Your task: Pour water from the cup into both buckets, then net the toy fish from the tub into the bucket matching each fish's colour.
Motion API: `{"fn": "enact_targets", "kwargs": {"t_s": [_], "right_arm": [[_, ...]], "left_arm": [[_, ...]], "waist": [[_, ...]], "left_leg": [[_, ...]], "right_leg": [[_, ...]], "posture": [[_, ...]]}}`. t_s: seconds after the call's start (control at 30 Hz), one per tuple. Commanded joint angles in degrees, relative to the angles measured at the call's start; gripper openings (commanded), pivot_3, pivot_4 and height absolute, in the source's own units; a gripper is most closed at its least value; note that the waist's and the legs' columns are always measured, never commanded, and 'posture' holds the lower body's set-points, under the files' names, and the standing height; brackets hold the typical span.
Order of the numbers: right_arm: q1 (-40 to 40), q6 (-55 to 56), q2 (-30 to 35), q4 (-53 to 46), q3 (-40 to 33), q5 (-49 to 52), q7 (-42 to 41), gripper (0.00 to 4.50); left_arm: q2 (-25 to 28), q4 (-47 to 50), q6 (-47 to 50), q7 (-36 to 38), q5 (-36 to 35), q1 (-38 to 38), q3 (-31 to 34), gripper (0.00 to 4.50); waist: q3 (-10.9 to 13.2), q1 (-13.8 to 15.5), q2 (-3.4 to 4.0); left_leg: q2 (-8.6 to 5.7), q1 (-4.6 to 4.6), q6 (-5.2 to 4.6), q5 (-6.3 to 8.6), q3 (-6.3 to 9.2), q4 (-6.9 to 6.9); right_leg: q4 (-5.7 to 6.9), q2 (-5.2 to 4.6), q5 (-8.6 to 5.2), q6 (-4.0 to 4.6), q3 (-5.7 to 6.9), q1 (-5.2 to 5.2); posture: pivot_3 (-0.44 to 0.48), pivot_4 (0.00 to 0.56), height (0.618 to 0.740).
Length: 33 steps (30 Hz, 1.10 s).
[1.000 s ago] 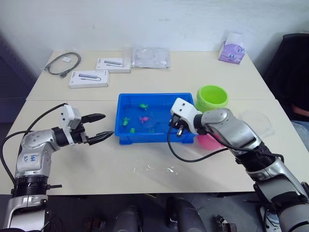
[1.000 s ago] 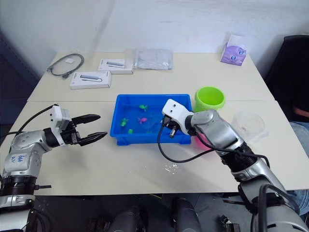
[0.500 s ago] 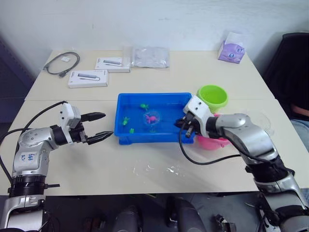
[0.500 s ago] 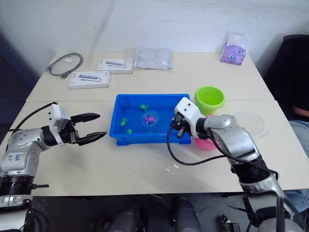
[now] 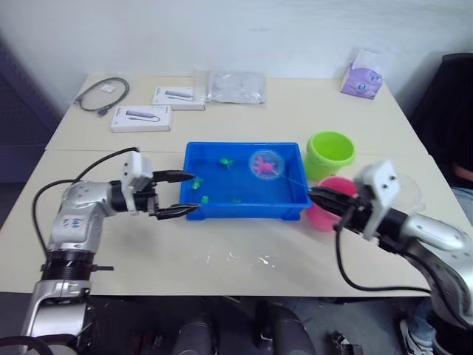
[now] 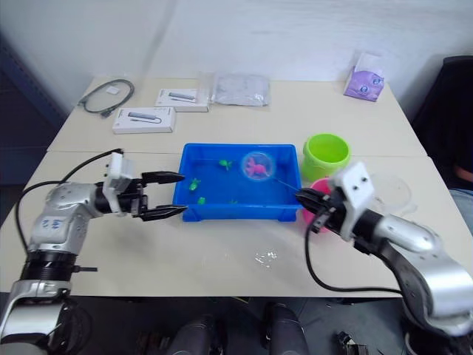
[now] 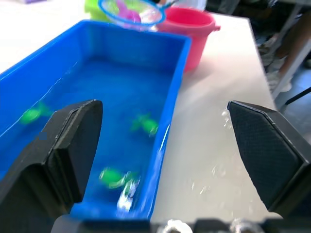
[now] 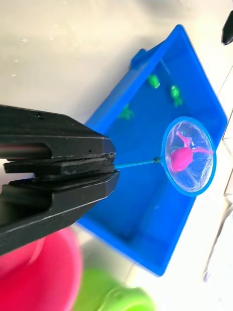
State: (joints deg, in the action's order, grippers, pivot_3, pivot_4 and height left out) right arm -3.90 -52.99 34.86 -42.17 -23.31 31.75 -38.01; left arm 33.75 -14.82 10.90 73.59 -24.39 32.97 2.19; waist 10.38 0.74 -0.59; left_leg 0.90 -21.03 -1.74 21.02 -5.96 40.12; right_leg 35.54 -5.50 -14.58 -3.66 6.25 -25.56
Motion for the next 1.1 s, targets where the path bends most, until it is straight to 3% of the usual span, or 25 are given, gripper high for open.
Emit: {"fn": "enact_targets", "kwargs": {"t_s": [0.03,0.27,0.43,0.63,0.73,0.9,1.0,1.1], "right_arm": [[5.2,1.7,1.6,-5.5,-9.2,2.2,0.3,0.00],[20.8,12.0,-3.2,-5.7,-20.7,1.7,-1.2,0.00],[28.3,30.6,-5.3,1.1,-17.6,-11.0,-1.6,0.00],[30.6,56.2,-5.1,10.8,-11.8,-27.5,1.8,0.00],[30.5,68.6,-5.1,15.4,-11.4,-33.3,4.9,0.00],[30.9,88.0,-1.7,24.3,-12.5,-53.1,16.4,0.00],[30.5,92.2,1.2,25.1,-14.0,-68.2,25.4,0.00],[30.0,91.9,3.6,26.1,-13.6,-75.9,30.6,0.00]], "left_arm": [[-2.2,0.6,0.4,0.8,-0.5,3.2,-1.8,4.42],[-6.7,0.8,0.3,0.5,0.2,6.3,-4.7,4.42],[-7.8,1.1,0.9,0.2,0.6,6.6,-6.0,4.42],[-7.9,3.6,2.6,-0.7,-0.1,5.8,-6.0,4.42],[-7.6,4.5,3.3,-1.0,-0.2,5.2,-5.8,4.42],[-7.6,5.7,4.3,-2.0,-0.5,4.2,-5.3,4.42],[-7.6,6.4,5.0,-2.7,-0.7,3.6,-5.2,4.42],[-7.7,6.5,5.2,-3.2,-0.7,3.5,-5.1,4.42]], "waist": [[0.0,0.3,0.00],[0.0,0.6,0.00],[0.0,0.4,0.01],[0.0,0.4,0.00],[0.0,0.4,0.01],[0.0,0.4,0.01],[0.0,0.4,0.00],[0.0,0.2,0.00]], "left_leg": [[-0.04,0.00,-0.05,-0.02,-0.02,0.01],[-0.05,0.07,-0.09,-0.03,-0.03,0.00],[-0.09,0.19,-0.13,-0.05,-0.14,0.00],[-0.08,0.39,-0.14,-0.06,-0.30,-0.03],[-0.08,0.49,-0.13,-0.06,-0.40,-0.05],[-0.08,0.59,-0.12,-0.06,-0.48,-0.06],[-0.06,0.64,-0.08,-0.07,-0.56,-0.07],[0.00,0.68,0.01,-0.07,-0.60,-0.06]], "right_leg": [[-0.01,0.00,0.03,-0.06,-0.04,0.00],[-0.03,0.08,0.05,-0.09,-0.11,0.07],[-0.01,0.09,0.07,-0.12,-0.23,0.10],[-0.02,0.09,0.07,-0.12,-0.35,0.14],[-0.02,0.08,0.06,-0.11,-0.39,0.14],[-0.01,0.05,0.05,-0.10,-0.60,0.18],[0.00,0.00,0.02,-0.08,-0.71,0.17],[0.03,-0.04,0.01,-0.05,-0.84,0.17]], "posture": [[0.000,0.150,0.740],[0.000,0.150,0.740],[0.000,0.150,0.740],[0.000,0.150,0.740],[0.000,0.150,0.740],[0.000,0.150,0.740],[0.000,0.150,0.740],[0.000,0.150,0.740]]}}
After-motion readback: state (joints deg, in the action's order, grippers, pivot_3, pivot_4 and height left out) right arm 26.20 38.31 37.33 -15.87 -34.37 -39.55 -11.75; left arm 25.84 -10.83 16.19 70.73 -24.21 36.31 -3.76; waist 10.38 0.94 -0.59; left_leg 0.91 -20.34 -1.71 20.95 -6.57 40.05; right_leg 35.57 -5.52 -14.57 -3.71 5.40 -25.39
